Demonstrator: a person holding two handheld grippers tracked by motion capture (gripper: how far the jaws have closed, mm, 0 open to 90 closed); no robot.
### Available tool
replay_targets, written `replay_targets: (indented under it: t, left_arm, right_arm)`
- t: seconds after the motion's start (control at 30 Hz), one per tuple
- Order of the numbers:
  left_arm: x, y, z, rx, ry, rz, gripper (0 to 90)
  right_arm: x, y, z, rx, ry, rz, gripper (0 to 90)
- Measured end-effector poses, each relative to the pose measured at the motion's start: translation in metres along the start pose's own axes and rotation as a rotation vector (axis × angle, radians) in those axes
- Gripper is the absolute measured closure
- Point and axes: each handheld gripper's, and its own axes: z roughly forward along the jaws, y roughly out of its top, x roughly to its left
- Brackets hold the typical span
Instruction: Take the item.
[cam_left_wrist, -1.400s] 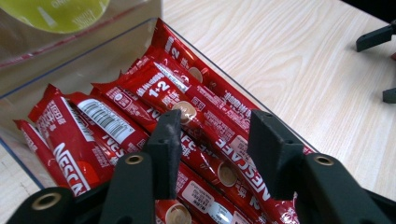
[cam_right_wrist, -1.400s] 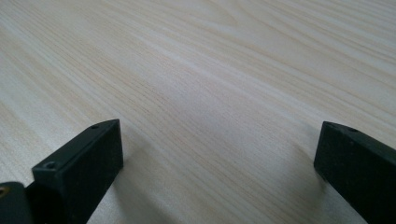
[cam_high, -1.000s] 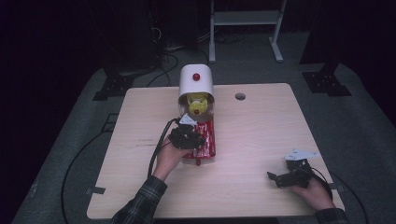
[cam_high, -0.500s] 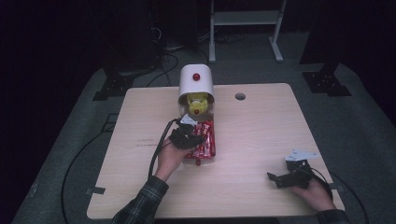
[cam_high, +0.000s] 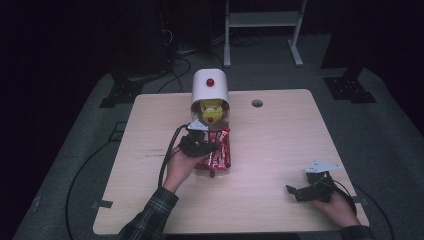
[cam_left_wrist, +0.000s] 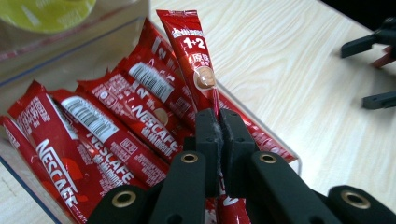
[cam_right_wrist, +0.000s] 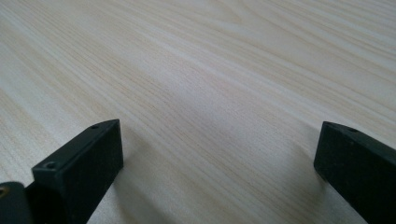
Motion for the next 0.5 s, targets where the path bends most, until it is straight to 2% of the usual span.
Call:
replay_targets:
  t: [0.17,0.5]
  left_arm:
    - [-0.002,0.004,-0.011,-0.025,-0.015,0.012,87.2]
    - [-0.001,0.005,-0.027,-0.062,-0.021,0.003,87.2]
  right_arm:
    - [0.000,0.000,0.000,-0.001,0.000,0.001,0.3]
    - [0.000,0.000,0.000,-0.001,0.000,0.000,0.3]
